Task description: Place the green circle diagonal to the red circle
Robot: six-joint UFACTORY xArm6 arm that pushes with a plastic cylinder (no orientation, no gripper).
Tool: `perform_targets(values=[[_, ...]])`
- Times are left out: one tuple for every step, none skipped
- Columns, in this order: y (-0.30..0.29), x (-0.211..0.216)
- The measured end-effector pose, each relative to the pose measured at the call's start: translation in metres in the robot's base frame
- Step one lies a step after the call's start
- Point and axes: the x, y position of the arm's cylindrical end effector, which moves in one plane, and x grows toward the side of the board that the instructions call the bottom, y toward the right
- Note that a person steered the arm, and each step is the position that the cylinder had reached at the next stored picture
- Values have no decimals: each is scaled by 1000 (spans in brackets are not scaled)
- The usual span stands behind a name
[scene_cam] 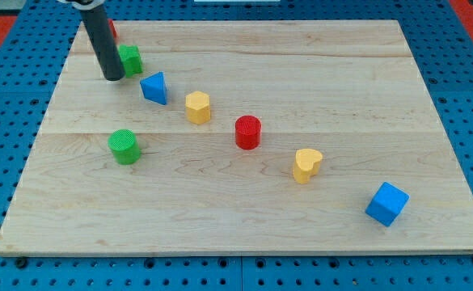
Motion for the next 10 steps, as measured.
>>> perform_targets(values=[[-25, 31], [-18, 128], [21, 177], [63, 197], [17, 204], [0, 177], [17, 148], [65, 155], [105, 161], [76, 152]])
